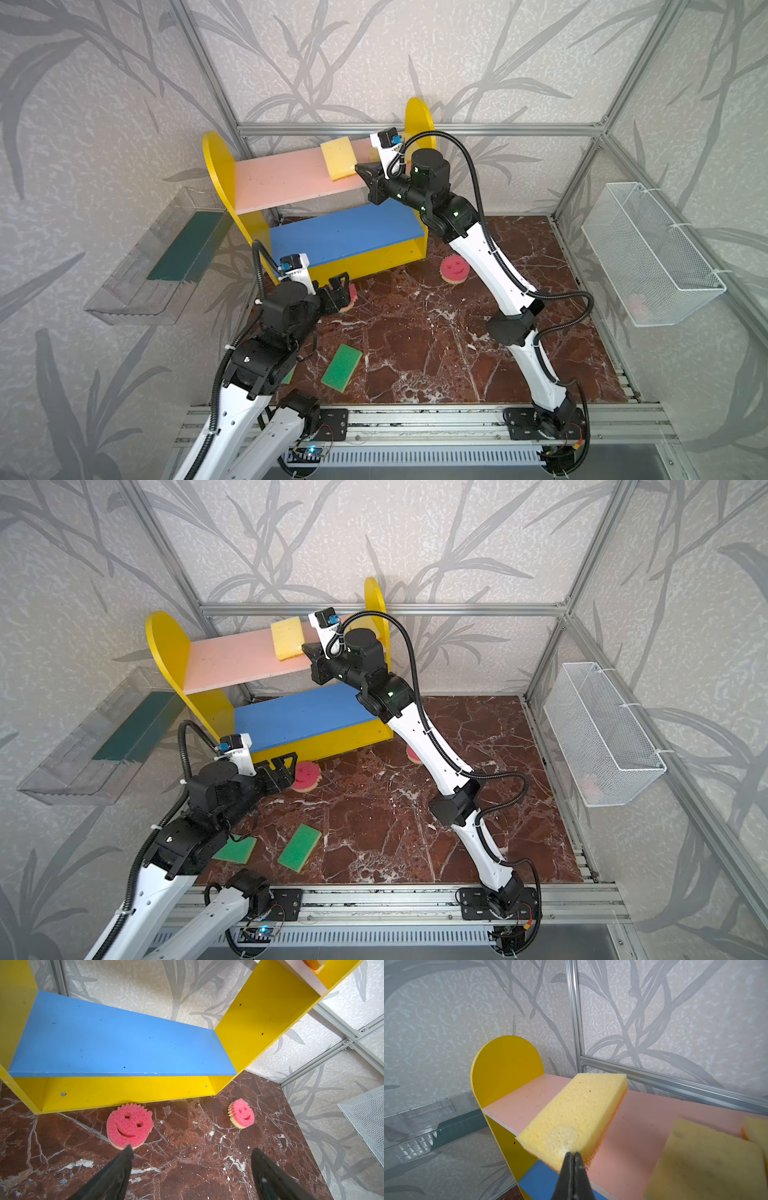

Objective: Place and organize the cleaning sponges onto the shelf

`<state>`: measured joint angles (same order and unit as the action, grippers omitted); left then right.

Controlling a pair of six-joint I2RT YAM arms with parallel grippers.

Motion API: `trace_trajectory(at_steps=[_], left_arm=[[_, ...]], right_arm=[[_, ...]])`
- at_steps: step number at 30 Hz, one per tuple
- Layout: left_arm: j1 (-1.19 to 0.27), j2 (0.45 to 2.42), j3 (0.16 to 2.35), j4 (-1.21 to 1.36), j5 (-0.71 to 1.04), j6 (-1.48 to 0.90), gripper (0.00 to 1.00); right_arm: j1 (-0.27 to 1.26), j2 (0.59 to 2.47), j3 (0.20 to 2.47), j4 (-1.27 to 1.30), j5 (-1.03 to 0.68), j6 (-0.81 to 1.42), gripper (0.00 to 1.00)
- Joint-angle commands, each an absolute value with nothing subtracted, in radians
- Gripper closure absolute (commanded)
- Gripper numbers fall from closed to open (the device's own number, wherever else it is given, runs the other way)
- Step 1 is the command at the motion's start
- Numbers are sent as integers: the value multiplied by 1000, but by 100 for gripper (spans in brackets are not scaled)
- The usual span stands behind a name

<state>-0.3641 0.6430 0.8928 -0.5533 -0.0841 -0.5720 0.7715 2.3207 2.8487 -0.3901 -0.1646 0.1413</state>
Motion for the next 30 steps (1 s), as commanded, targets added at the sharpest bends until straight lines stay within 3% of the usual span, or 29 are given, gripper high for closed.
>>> trace_trajectory(at_steps=[1,6,11,18,20,23,24,30], left_arm=[[-360,627,899,-577,-92,-574,10],[-360,630,899,-578,-91,-573,10],[-360,635,907,-575,-91,-572,10],[-360,646,934,-577,-93,-572,10],[-360,646,935,-579,-92,-573,10],[-360,652,938,-578,-92,-573,10],[-360,655,941,-578,-92,-572,10],[-360,692,1016,-592,-96,-548,10]], right_arm=[[764,2327,2850,-364,-102,140,100],[764,2345,2850,-363,-78,137,100],[762,2359,2851,-362,-87,133,88],[758,2369,2852,-358,-107,141,87],[756,2369,2852,-362,-108,140,82],[755,2368,2852,-366,-107,138,54],[755,2366,2853,-369,-107,135,49],[744,2349,2852,-383,-119,135,41]])
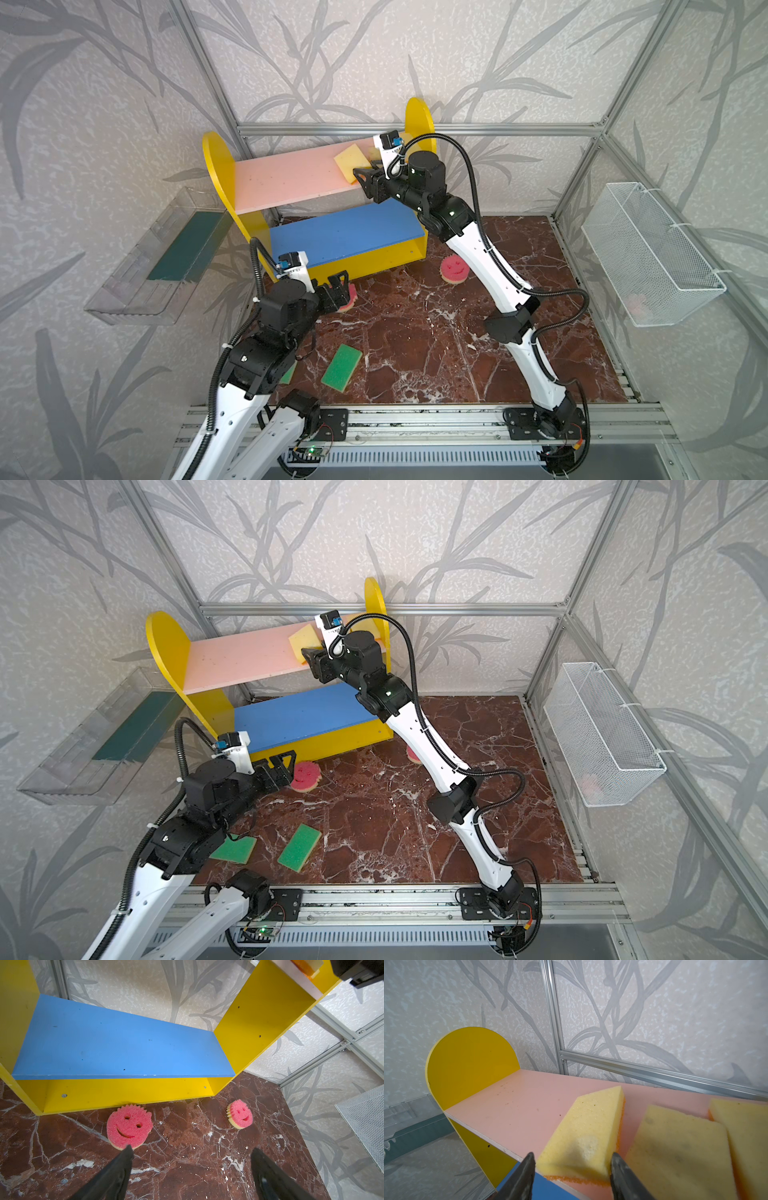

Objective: Place and organize the cleaning sponges onto the shelf

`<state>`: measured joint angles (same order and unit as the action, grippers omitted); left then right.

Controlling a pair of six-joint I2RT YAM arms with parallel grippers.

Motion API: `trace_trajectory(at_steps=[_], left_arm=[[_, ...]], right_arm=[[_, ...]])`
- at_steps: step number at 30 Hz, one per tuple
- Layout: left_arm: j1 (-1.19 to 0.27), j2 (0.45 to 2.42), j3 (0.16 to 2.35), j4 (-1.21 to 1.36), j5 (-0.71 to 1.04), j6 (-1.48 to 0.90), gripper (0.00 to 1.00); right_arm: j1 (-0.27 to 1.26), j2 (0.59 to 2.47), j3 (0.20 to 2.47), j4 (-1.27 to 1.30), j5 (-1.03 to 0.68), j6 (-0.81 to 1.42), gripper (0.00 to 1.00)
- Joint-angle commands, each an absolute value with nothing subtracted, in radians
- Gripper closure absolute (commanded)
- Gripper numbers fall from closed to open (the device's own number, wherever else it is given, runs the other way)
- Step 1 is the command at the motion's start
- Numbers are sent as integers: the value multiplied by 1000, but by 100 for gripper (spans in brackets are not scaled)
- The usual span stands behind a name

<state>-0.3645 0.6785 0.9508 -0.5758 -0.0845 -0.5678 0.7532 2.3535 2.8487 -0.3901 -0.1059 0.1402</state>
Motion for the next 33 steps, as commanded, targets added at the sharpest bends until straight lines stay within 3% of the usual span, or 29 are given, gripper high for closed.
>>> trace_trajectory(at_steps=[1,7,14,20,27,33], left_arm=[[-360,706,1043,-596,-97,-539,10],[-360,797,1198,-602,-120,-494,10],[-359,930,1369,-611,-170,-443,10],[-359,948,1422,-613,-213,-427,10],[-356,967,1444,-624,-230,-416,10],[-349,1036,1513,-623,-205,-421,22]], right_arm=[[744,2344,2852,-385,-123,132,40],[742,2321,2846,-393,-191,142,24],[728,2301,2841,-415,-253,179,23],[699,2301,2826,-414,-363,265,32],[679,2295,2826,-399,-482,299,21],[664,2292,2827,-374,-597,337,22]])
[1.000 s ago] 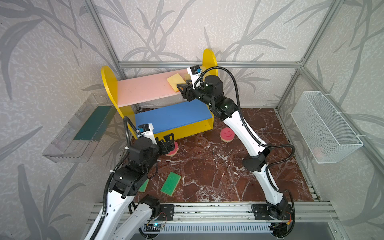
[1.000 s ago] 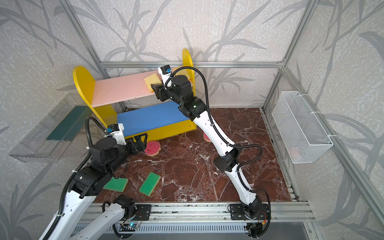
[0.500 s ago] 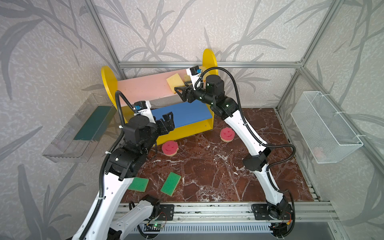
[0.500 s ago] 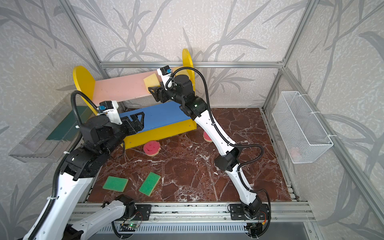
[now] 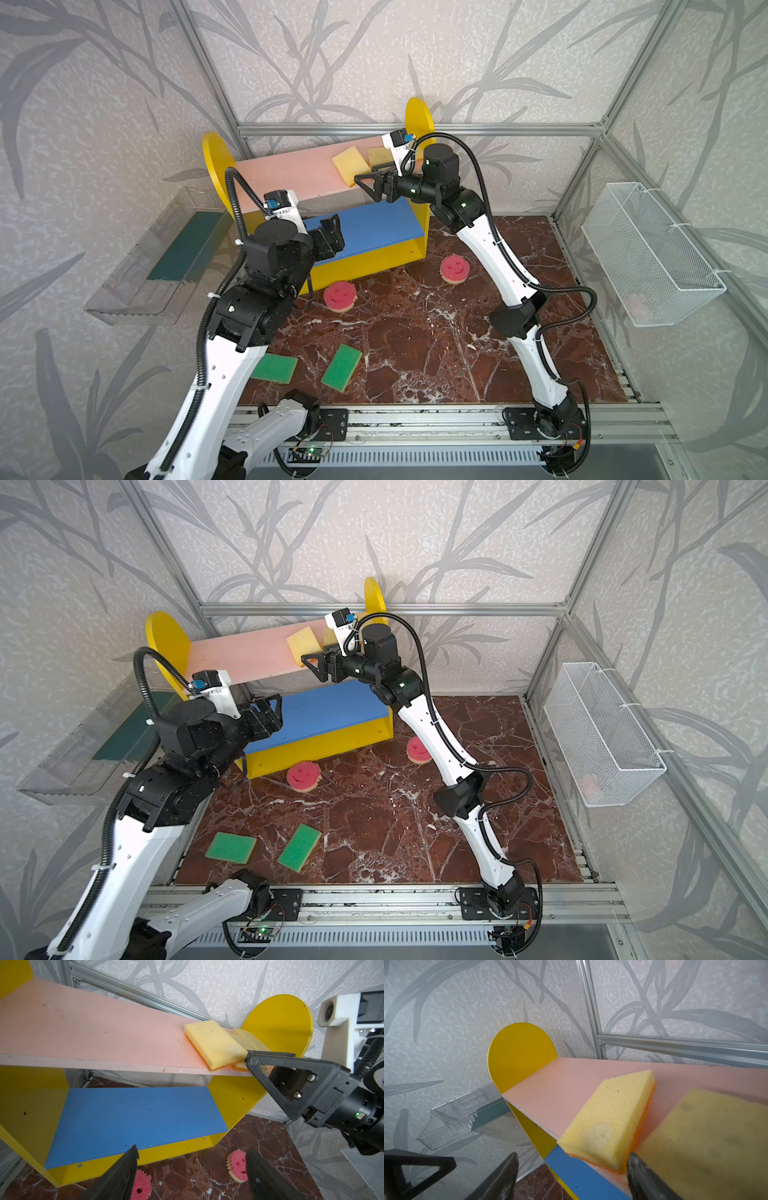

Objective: Place and organize the cleaning sponges onto the shelf

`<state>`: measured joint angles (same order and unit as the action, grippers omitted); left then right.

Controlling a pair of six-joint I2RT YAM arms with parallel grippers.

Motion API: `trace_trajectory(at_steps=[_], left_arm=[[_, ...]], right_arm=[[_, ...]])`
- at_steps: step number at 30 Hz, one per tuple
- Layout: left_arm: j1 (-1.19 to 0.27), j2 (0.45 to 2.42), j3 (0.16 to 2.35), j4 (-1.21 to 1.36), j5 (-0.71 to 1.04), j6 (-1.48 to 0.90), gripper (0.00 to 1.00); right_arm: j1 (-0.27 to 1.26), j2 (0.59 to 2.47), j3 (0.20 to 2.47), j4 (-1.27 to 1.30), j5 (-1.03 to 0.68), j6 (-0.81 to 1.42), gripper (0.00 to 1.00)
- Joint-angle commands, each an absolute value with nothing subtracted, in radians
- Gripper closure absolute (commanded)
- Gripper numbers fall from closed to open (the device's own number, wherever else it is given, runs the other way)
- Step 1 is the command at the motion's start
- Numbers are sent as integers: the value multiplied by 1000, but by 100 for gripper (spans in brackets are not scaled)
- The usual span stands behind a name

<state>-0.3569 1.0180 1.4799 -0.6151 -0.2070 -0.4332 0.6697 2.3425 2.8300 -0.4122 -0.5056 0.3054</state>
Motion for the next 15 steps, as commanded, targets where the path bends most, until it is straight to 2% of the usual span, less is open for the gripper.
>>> trace_trajectory(at_steps=[1,3,5,8,12,15], left_arm=[[-348,1041,1512,-616,-202,-427,24],[-344,1043,1496,-594,-198,-442,29],[-338,1047,1481,-573,-183,-454,35],[-327,1060,1468,-560,-165,-478,37],[-302,1071,1460,-536,-150,-484,30],[-264,1117,1525,-560,-129,-463,26]], right_arm=[[663,2290,2827,-376,-600,336,25],[660,2284,2828,-379,-601,329,33],[658,2277,2828,-386,-595,314,46],[657,2264,2828,-411,-580,284,57],[653,2250,2828,-461,-563,254,56],[639,2232,2823,-508,-555,250,46]])
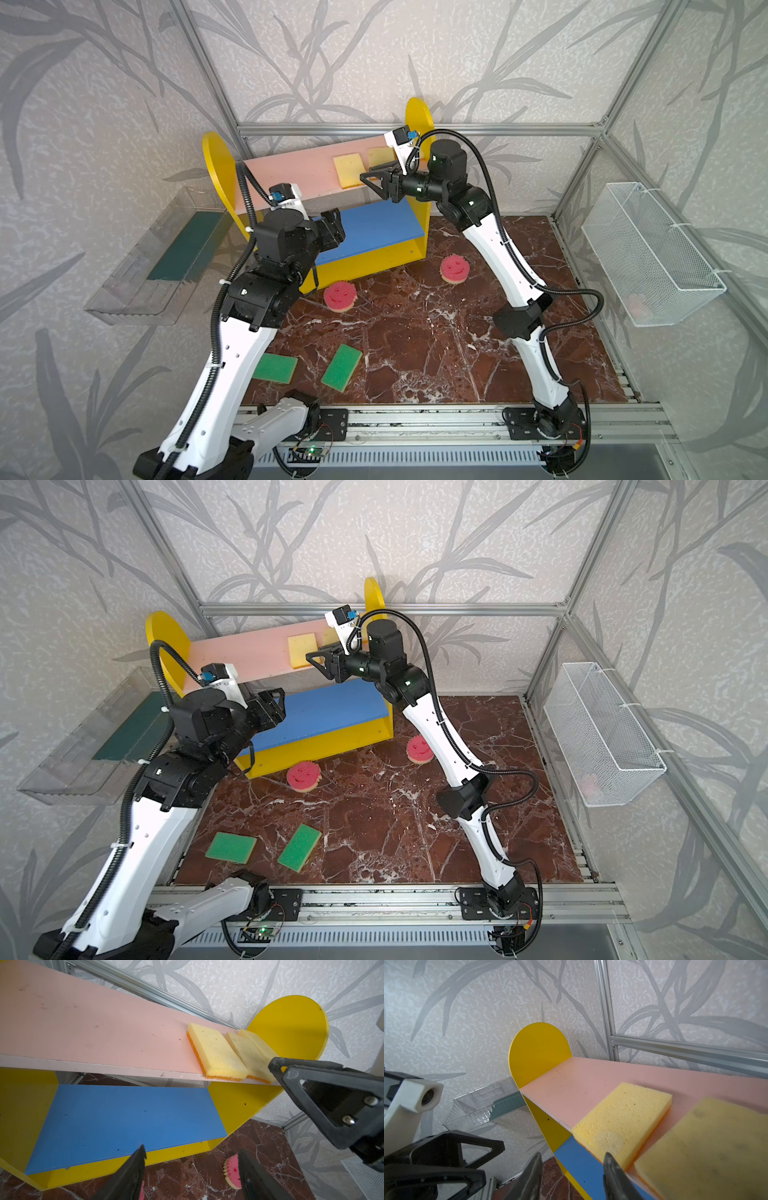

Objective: Place and organize the cleaning sponges onto the shelf

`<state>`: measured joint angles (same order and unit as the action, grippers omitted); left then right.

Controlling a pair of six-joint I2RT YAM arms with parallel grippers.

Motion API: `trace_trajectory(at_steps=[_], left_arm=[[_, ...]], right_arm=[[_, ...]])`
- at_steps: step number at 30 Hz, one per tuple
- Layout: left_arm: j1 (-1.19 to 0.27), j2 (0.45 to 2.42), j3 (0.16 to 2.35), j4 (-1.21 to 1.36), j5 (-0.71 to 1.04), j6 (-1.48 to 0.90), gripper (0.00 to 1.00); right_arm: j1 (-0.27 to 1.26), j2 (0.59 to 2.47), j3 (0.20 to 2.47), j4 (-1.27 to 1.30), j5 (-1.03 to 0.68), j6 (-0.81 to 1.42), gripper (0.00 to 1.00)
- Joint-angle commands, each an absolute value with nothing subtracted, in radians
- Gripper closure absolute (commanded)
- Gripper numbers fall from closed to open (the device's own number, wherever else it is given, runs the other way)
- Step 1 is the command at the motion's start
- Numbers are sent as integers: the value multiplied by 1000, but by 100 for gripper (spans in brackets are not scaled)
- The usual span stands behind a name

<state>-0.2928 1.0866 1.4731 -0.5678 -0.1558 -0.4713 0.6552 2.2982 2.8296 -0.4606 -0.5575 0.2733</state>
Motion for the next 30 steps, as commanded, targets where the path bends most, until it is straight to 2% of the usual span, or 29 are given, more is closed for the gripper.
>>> trace_trajectory(at_steps=[1,7,14,18,25,30], left_arm=[[-249,1134,1545,-563,-107,-462,26],[-192,1259,1687,-542,27,-475,24],[-189,1423,1901,-633,47,-428,18],[-189,1536,2045,-745,28,-407,16],[-187,1608,2079,-768,-5,-432,16],[-189,1647,2095,-761,13,-461,16]], right_arm=[[635,2224,2819,-528,-559,246,46],[621,2089,2642,-614,-570,142,39],[622,1732,2013,-334,-472,107,29],[622,1536,1717,-232,-395,107,27],[621,1264,1334,-118,-296,147,26],[622,1163,1186,-78,-281,209,26]])
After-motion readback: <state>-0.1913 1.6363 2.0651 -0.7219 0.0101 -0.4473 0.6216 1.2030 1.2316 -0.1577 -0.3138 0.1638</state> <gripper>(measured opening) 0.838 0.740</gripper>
